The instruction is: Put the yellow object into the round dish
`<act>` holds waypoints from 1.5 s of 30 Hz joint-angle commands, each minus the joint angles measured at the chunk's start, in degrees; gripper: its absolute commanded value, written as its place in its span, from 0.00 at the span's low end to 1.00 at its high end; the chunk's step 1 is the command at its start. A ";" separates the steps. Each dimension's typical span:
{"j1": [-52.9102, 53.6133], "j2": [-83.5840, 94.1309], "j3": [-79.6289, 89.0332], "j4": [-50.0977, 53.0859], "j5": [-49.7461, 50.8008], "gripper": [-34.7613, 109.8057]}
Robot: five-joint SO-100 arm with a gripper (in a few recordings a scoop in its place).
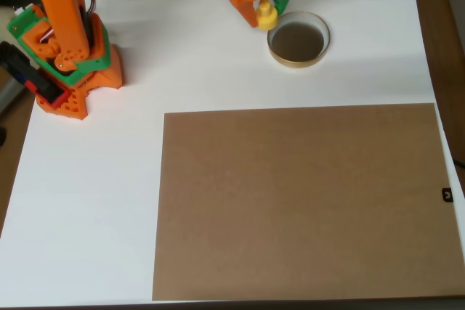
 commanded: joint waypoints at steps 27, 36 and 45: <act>-1.93 -17.14 -17.84 -4.04 0.44 0.24; -1.85 -18.02 -18.19 -5.54 0.79 0.24; -1.58 -19.16 -18.28 -5.62 0.79 0.37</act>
